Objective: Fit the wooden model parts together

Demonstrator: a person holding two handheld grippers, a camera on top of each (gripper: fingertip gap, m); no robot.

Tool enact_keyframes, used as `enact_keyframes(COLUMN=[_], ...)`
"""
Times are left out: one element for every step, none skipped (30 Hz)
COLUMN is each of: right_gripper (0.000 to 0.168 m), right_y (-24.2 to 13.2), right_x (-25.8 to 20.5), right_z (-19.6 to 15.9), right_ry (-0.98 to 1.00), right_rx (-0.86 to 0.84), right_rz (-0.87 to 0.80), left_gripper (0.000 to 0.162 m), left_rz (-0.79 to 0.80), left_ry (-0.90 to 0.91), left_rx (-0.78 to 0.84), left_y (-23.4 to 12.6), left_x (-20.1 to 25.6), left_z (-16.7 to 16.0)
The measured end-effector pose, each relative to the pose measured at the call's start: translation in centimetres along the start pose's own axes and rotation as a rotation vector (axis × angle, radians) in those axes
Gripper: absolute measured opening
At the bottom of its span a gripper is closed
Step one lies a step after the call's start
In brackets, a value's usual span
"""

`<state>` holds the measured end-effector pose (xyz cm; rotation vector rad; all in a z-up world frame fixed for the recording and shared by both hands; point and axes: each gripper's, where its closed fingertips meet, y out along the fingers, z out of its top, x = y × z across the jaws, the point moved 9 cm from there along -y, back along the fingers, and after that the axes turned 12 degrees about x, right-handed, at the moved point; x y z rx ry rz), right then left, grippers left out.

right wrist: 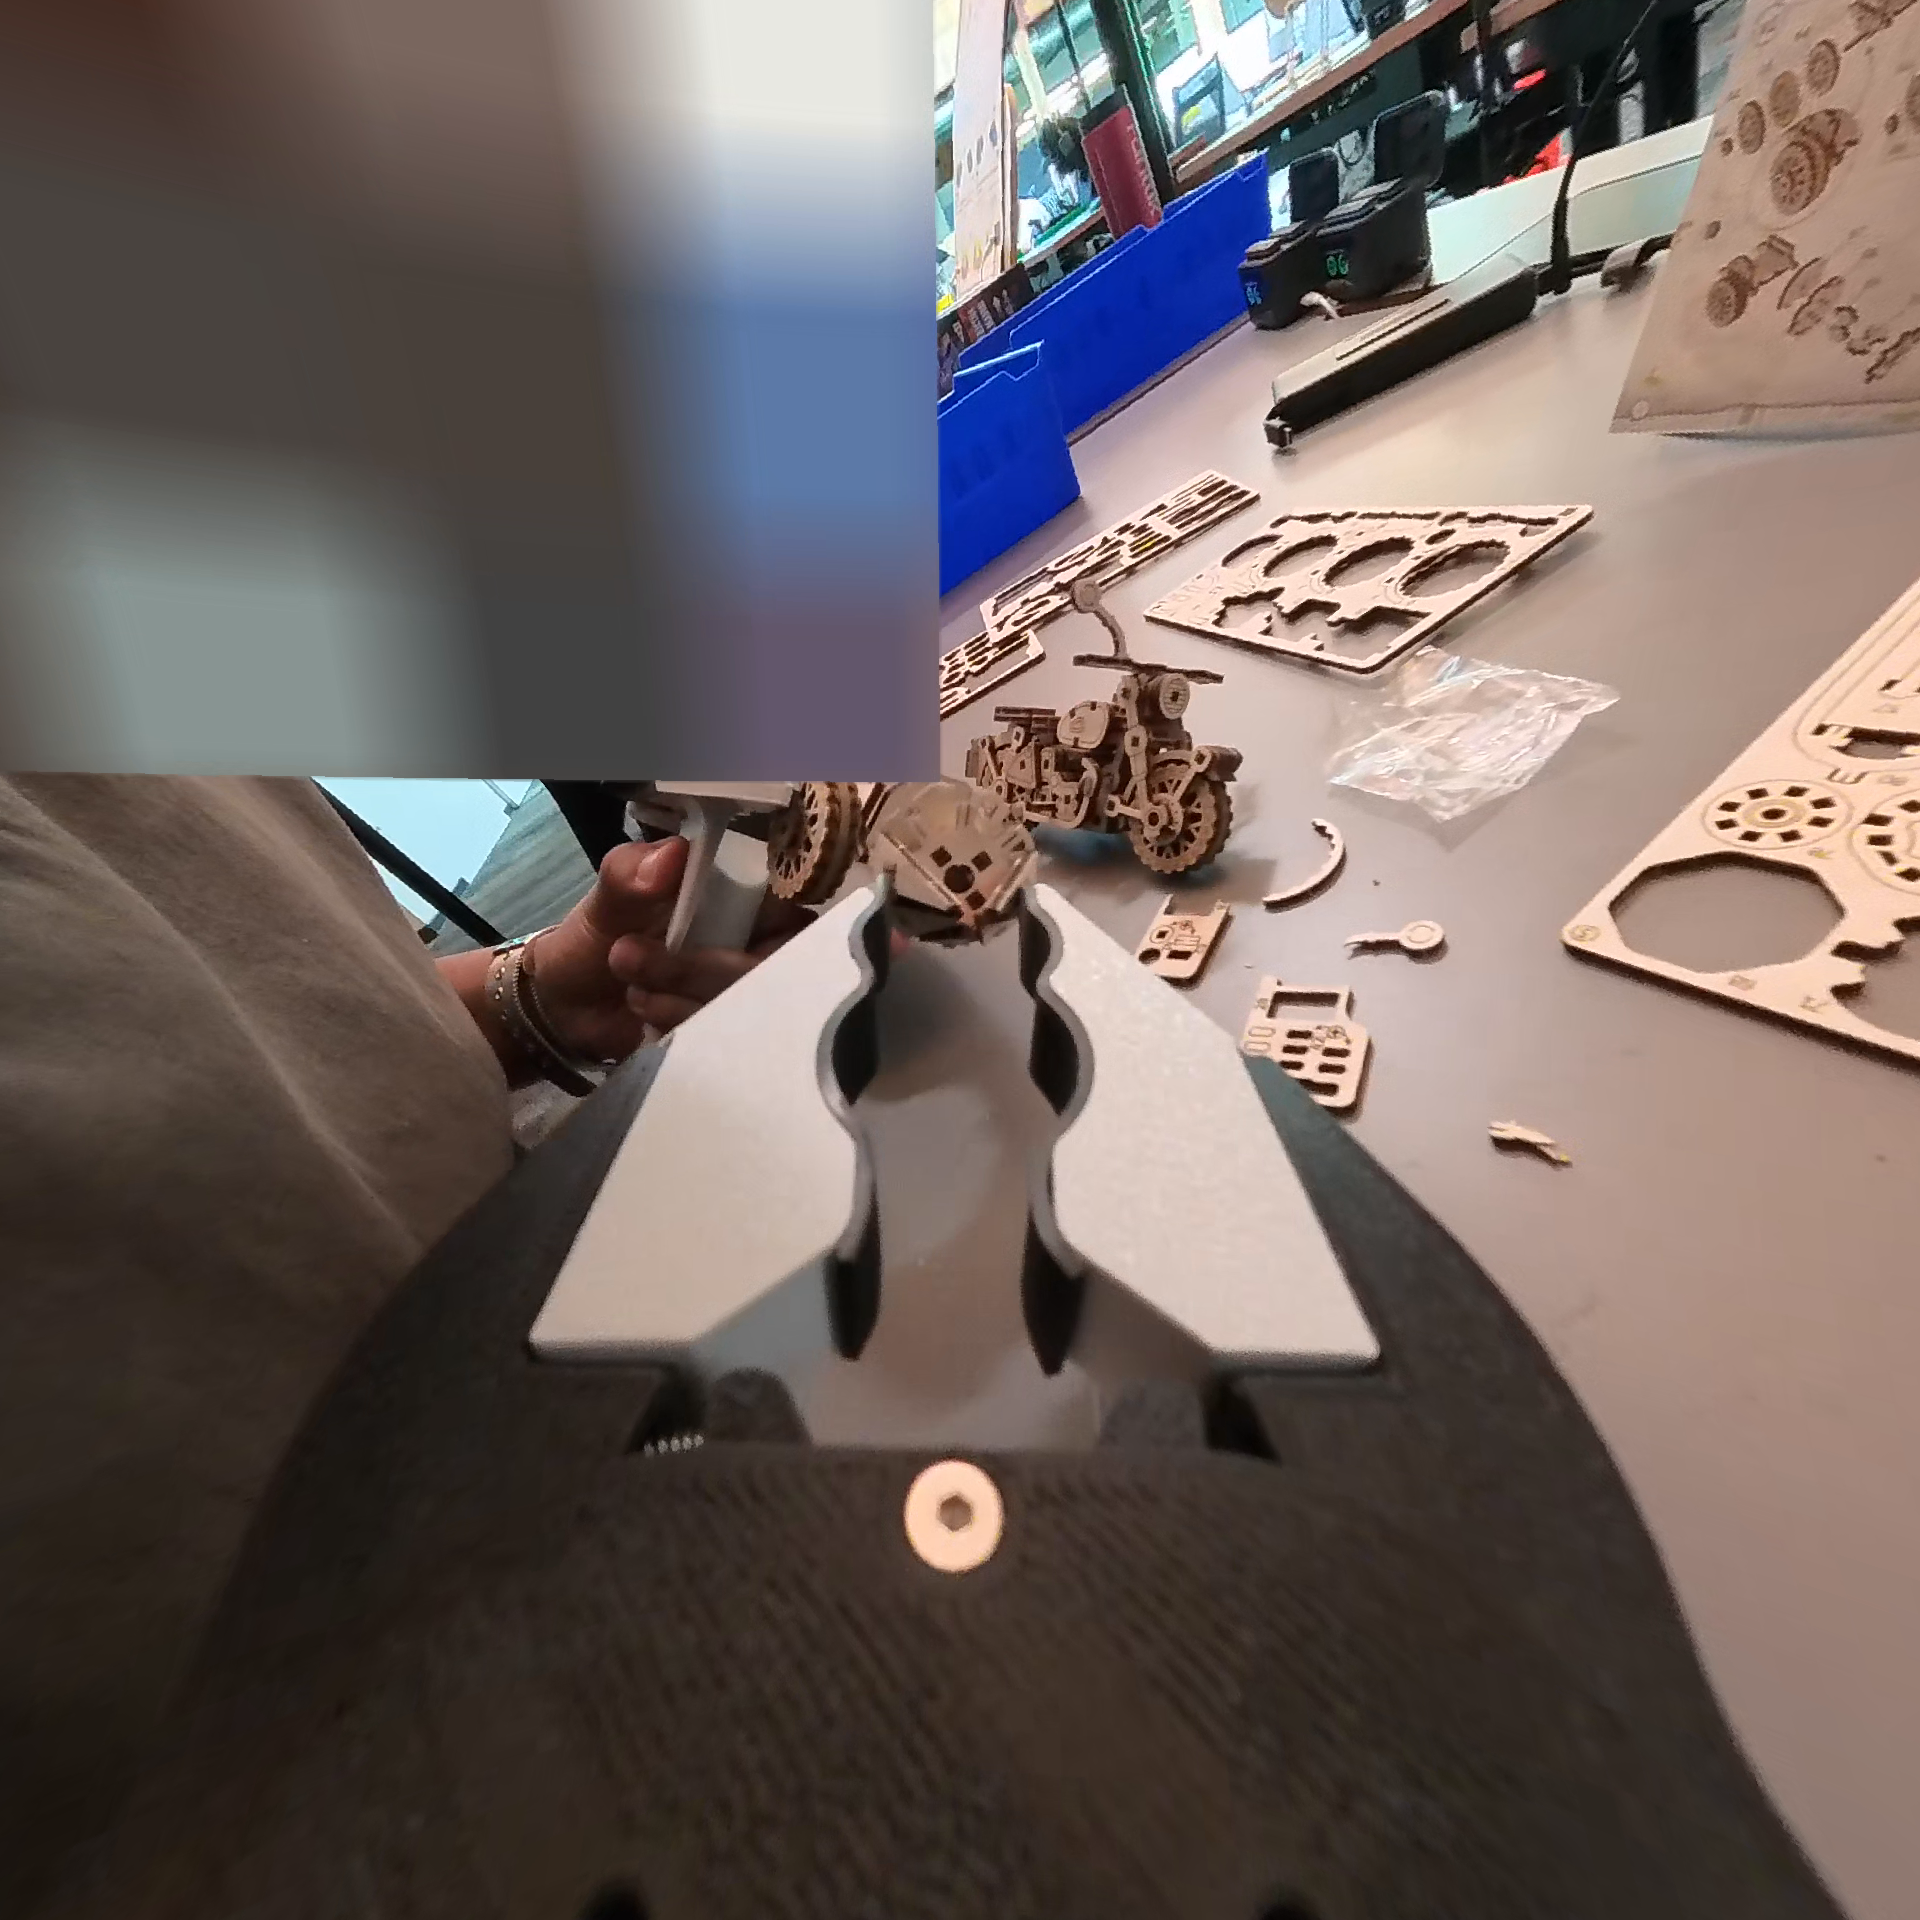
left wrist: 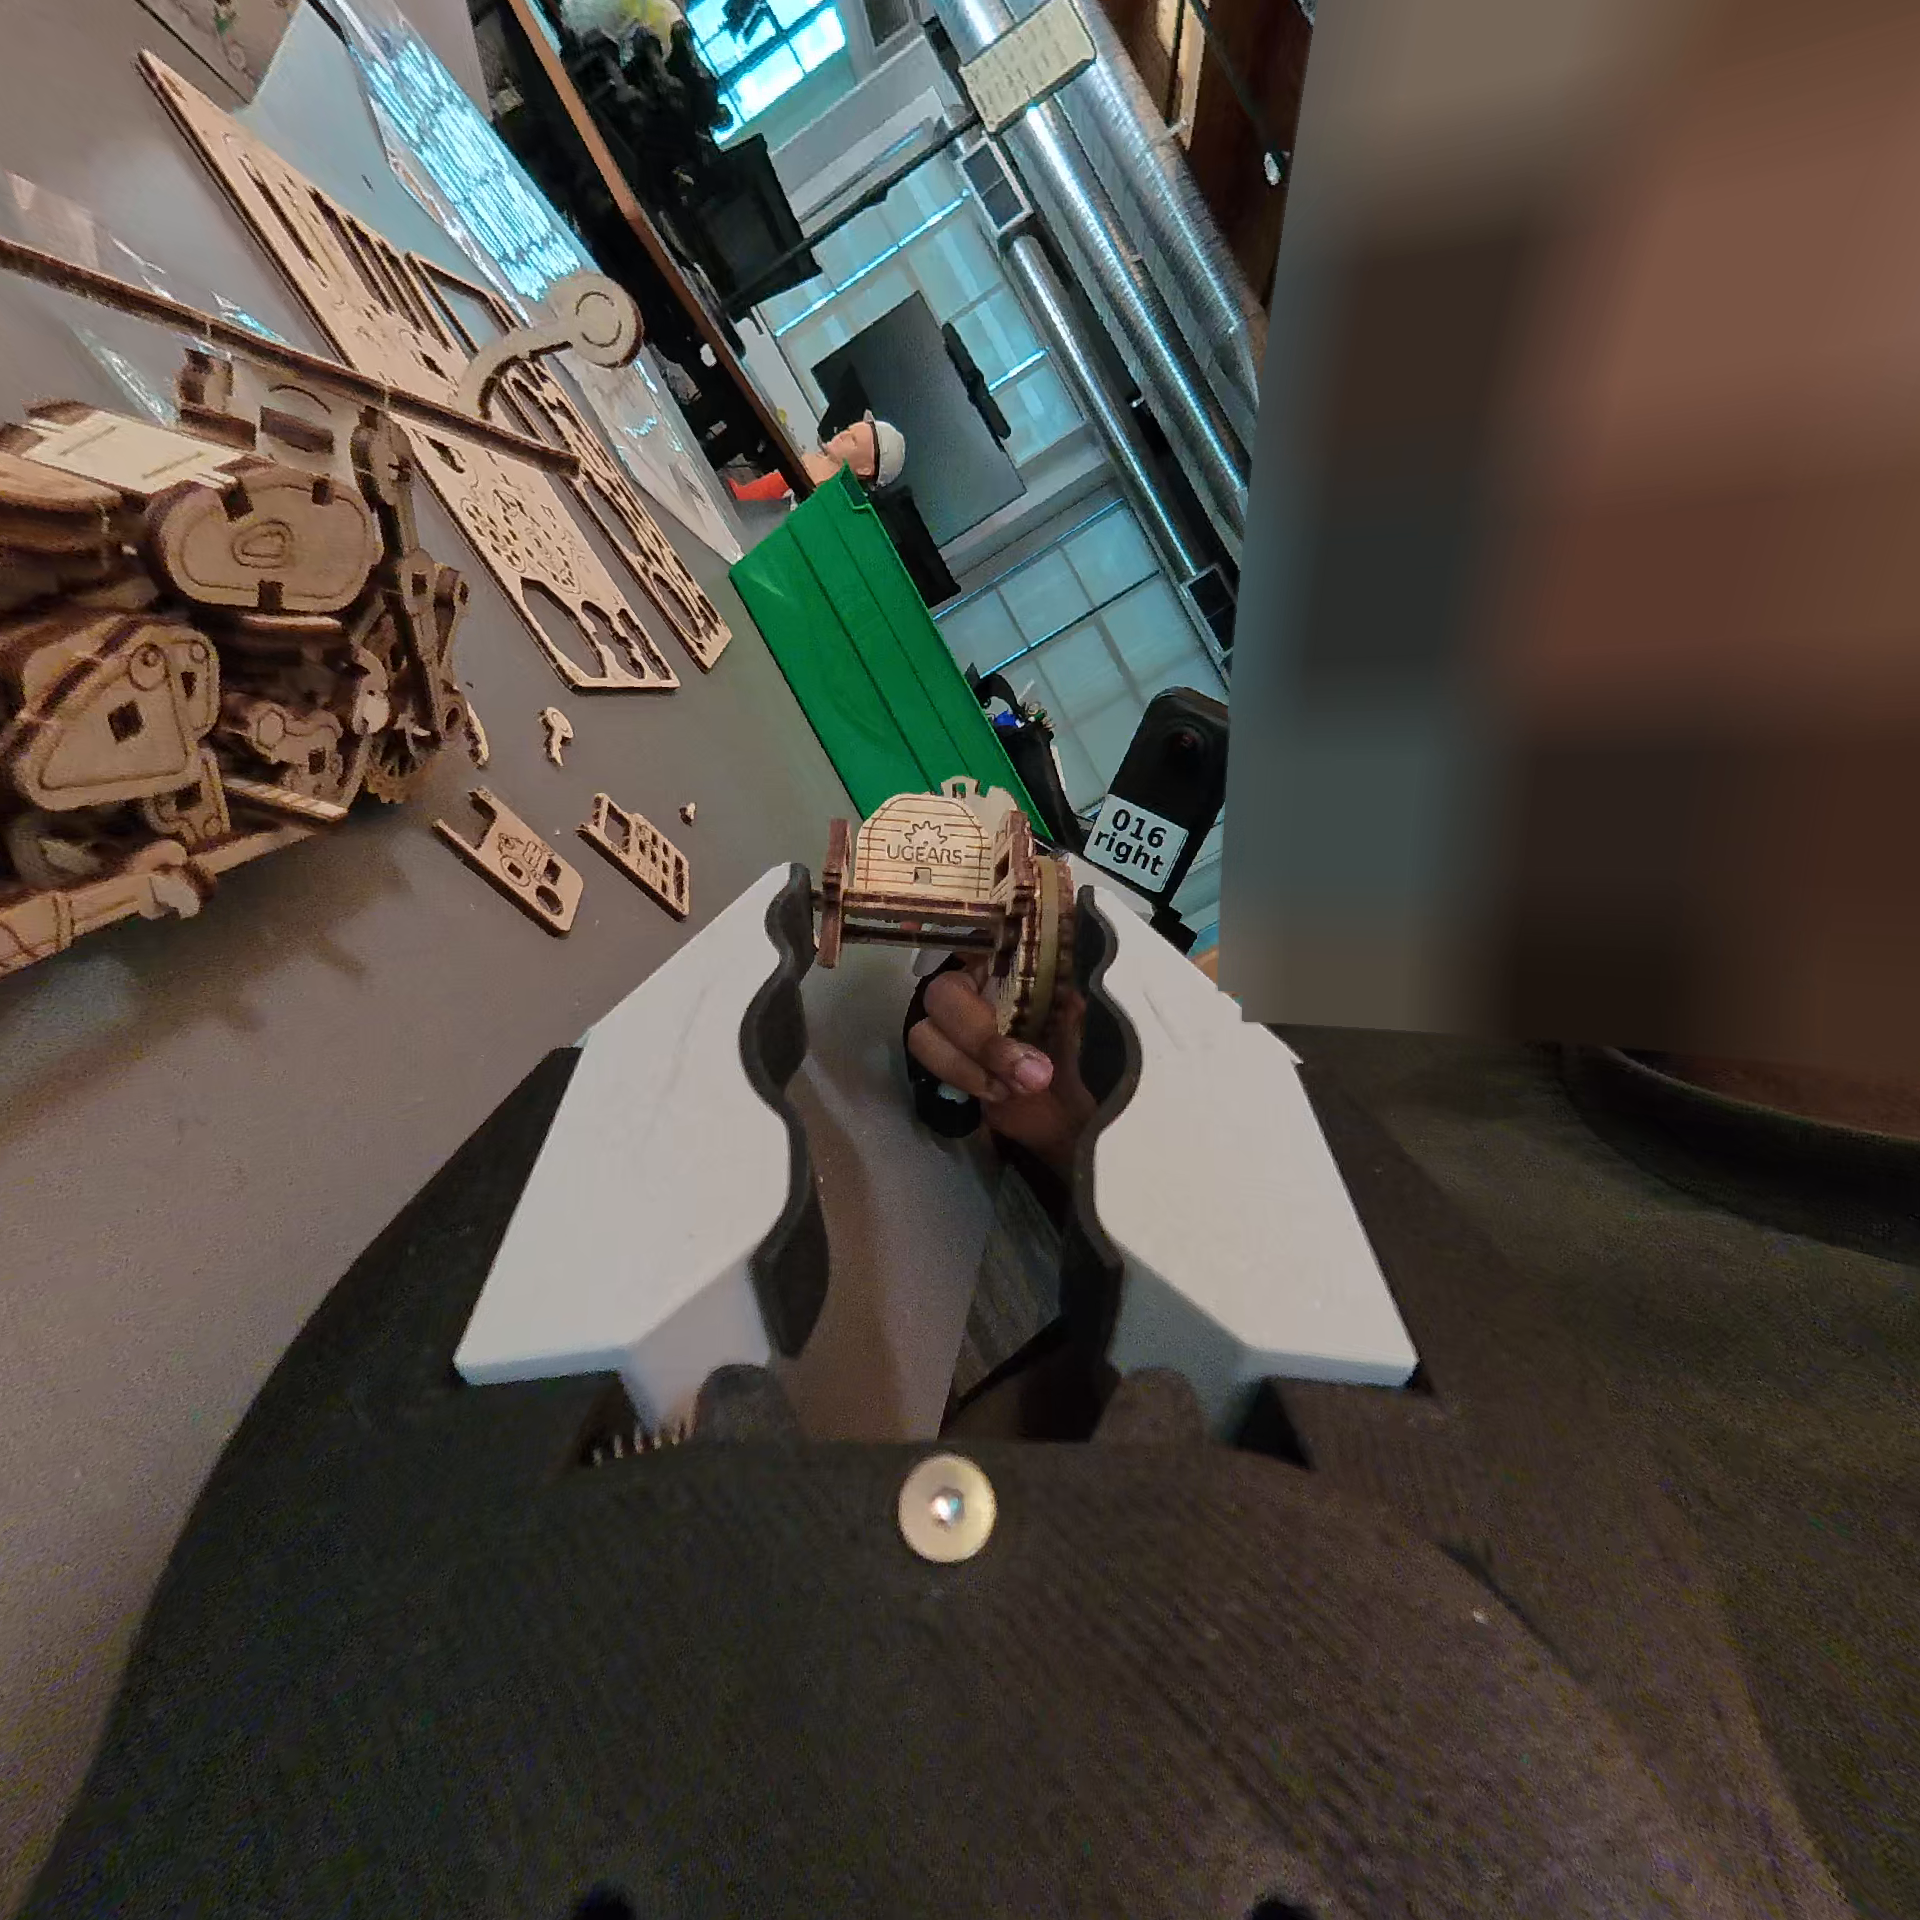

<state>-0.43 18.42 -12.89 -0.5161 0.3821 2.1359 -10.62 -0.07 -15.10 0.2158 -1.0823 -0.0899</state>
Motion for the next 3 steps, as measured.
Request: enact_keyframes(right_gripper=[0.022,0.022,0.022], right_y=[-0.01,0.01,0.01], right_x=[0.02,0.03,0.04], right_z=[0.01,0.01,0.00], right_ry=[0.002,0.004,0.005], right_rx=[0.001,0.000,-0.001], right_rz=[-0.001,-0.001,-0.001], left_gripper=[0.047,0.047,0.047], left_rz=[0.000,0.001,0.002], left_ry=[-0.002,-0.004,-0.006], left_rx=[0.001,0.001,0.002], left_y=[0.00,-0.01,0.00], left_x=[-0.02,-0.04,-0.04], left_z=[0.02,0.03,0.03])
